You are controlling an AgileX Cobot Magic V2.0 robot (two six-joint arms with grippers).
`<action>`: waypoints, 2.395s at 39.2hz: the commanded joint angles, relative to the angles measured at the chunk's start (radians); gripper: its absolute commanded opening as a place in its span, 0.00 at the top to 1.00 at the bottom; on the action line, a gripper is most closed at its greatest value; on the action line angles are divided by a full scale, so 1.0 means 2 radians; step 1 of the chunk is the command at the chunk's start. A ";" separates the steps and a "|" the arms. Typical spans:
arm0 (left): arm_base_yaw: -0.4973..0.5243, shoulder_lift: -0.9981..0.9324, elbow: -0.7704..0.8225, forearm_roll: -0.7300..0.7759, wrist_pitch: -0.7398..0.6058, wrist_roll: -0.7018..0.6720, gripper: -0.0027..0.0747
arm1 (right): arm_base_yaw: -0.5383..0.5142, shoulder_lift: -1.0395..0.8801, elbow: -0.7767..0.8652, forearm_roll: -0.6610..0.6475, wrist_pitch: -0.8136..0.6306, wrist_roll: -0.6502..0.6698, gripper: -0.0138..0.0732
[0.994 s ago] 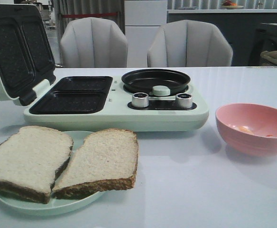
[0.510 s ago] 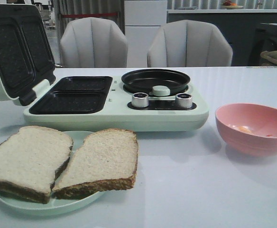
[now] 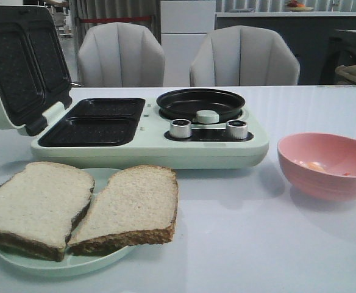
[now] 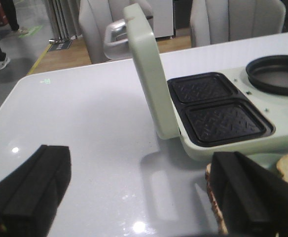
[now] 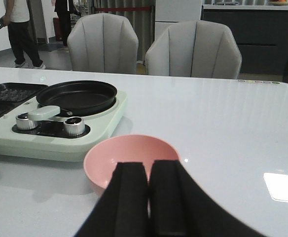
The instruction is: Make breakfast with bread and shrimp
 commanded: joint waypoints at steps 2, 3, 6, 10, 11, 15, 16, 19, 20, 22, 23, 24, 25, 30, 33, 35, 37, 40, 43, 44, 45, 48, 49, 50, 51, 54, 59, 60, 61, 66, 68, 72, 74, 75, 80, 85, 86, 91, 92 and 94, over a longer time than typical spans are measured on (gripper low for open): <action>-0.045 0.017 -0.018 0.084 -0.005 0.004 0.16 | -0.003 -0.011 -0.008 -0.003 -0.038 -0.004 0.64; -0.060 0.023 -0.018 0.106 0.004 0.004 0.16 | -0.003 -0.011 -0.008 -0.003 -0.038 -0.004 0.64; -0.093 0.043 -0.018 0.140 0.031 0.004 0.16 | -0.003 -0.011 -0.008 -0.003 -0.038 -0.004 0.64; -0.147 0.083 -0.018 0.176 0.052 0.004 0.16 | -0.003 -0.011 -0.008 -0.003 -0.038 -0.004 0.64; -0.162 0.093 -0.018 0.187 0.055 0.004 0.16 | -0.003 -0.011 -0.008 -0.003 -0.038 -0.004 0.64; -0.218 0.145 -0.018 0.237 0.069 0.004 0.16 | -0.003 -0.011 -0.008 -0.003 -0.038 -0.004 0.64; -0.229 0.160 -0.018 0.247 0.072 0.004 0.16 | -0.003 -0.011 -0.008 -0.003 -0.038 -0.004 0.64; -0.267 0.203 -0.018 0.286 0.075 0.004 0.16 | -0.003 -0.011 -0.008 -0.003 -0.038 -0.004 0.64; -0.276 0.219 -0.018 0.297 0.075 0.004 0.16 | -0.003 -0.011 -0.008 -0.003 -0.038 -0.004 0.64; -0.294 0.251 -0.018 0.330 0.075 0.004 0.16 | -0.003 -0.011 -0.008 -0.003 -0.038 -0.004 0.64; -0.300 0.263 -0.018 0.346 0.076 0.004 0.16 | -0.003 -0.011 -0.008 -0.003 -0.038 -0.004 0.64; -0.303 0.278 -0.018 0.358 0.076 0.004 0.16 | -0.003 -0.011 -0.008 -0.003 -0.038 -0.004 0.64; -0.306 0.292 -0.018 0.371 0.076 0.004 0.16 | -0.003 -0.011 -0.008 -0.003 -0.038 -0.004 0.64; -0.306 0.359 -0.020 0.422 0.074 0.004 0.16 | -0.003 -0.011 -0.008 -0.003 -0.038 -0.004 0.64; -0.306 0.388 -0.024 0.445 0.068 0.003 0.17 | -0.003 -0.011 -0.008 -0.003 -0.038 -0.004 0.64; -0.306 0.410 -0.027 0.461 0.067 0.002 0.17 | -0.003 -0.011 -0.008 -0.003 -0.038 -0.004 0.64; -0.306 0.427 -0.033 0.475 0.068 0.002 0.17 | -0.003 -0.011 -0.008 -0.003 -0.038 -0.004 0.64; -0.302 0.449 -0.045 0.490 0.073 0.002 0.17 | -0.003 -0.011 -0.008 -0.003 -0.038 -0.004 0.64; -0.294 0.474 -0.059 0.501 0.083 0.000 0.17 | -0.003 -0.011 -0.008 -0.003 -0.038 -0.004 0.64; -0.292 0.480 -0.064 0.506 0.085 0.000 0.17 | -0.003 -0.011 -0.008 -0.003 -0.038 -0.004 0.64; -0.291 0.488 -0.067 0.509 0.088 0.000 0.17 | -0.003 -0.011 -0.008 -0.003 -0.038 -0.004 0.64; -0.286 0.507 -0.078 0.520 0.091 0.000 0.17 | -0.003 -0.011 -0.008 -0.003 -0.038 -0.004 0.64; -0.286 0.511 -0.080 0.524 0.091 0.000 0.17 | -0.003 -0.011 -0.008 -0.003 -0.038 -0.004 0.64; -0.285 0.516 -0.083 0.530 0.092 0.000 0.17 | -0.003 -0.011 -0.008 -0.003 -0.038 -0.004 0.64; -0.285 0.522 -0.085 0.534 0.092 0.000 0.17 | -0.003 -0.011 -0.008 -0.003 -0.038 -0.004 0.64; -0.283 0.535 -0.092 0.545 0.095 0.000 0.17 | -0.003 -0.011 -0.008 -0.003 -0.038 -0.004 0.64; -0.282 0.555 -0.099 0.558 0.094 0.000 0.17 | -0.003 -0.011 -0.008 -0.003 -0.038 -0.004 0.64; -0.282 0.557 -0.100 0.559 0.093 0.000 0.17 | -0.003 -0.011 -0.008 -0.003 -0.038 -0.004 0.64; -0.281 0.561 -0.101 0.559 0.092 0.000 0.17 | -0.003 -0.011 -0.008 -0.003 -0.038 -0.004 0.64; -0.266 0.579 -0.102 0.567 0.090 0.000 0.17 | -0.003 -0.011 -0.008 -0.003 -0.038 -0.004 0.64; -0.261 0.583 -0.103 0.575 0.090 0.000 0.17 | -0.003 -0.011 -0.008 -0.003 -0.038 -0.004 0.64; -0.257 0.586 -0.103 0.586 0.088 0.000 0.20 | -0.003 -0.011 -0.008 -0.003 -0.038 -0.004 0.64; -0.257 0.586 -0.103 0.588 0.084 0.000 0.24 | -0.003 -0.011 -0.008 -0.003 -0.038 -0.004 0.64; -0.257 0.586 -0.103 0.591 0.081 0.000 0.28 | -0.003 -0.011 -0.008 -0.003 -0.038 -0.004 0.64; -0.257 0.586 -0.103 0.596 0.063 0.000 0.50 | -0.003 -0.011 -0.008 -0.003 -0.038 -0.004 0.64; -0.257 0.586 -0.103 0.597 0.071 0.000 0.68 | -0.003 -0.011 -0.008 -0.003 -0.038 -0.004 0.64; -0.257 0.586 -0.103 0.597 0.075 0.000 0.72 | -0.003 -0.011 -0.008 -0.003 -0.038 -0.004 0.64; -0.259 0.579 -0.103 0.595 0.104 0.000 0.82 | -0.003 -0.011 -0.008 -0.003 -0.038 -0.004 0.64; -0.259 0.575 -0.103 0.592 0.109 0.000 0.82 | -0.003 -0.011 -0.008 -0.003 -0.038 -0.004 0.64; -0.262 0.567 -0.103 0.590 0.113 0.000 0.82 | -0.003 -0.011 -0.008 -0.003 -0.038 -0.004 0.64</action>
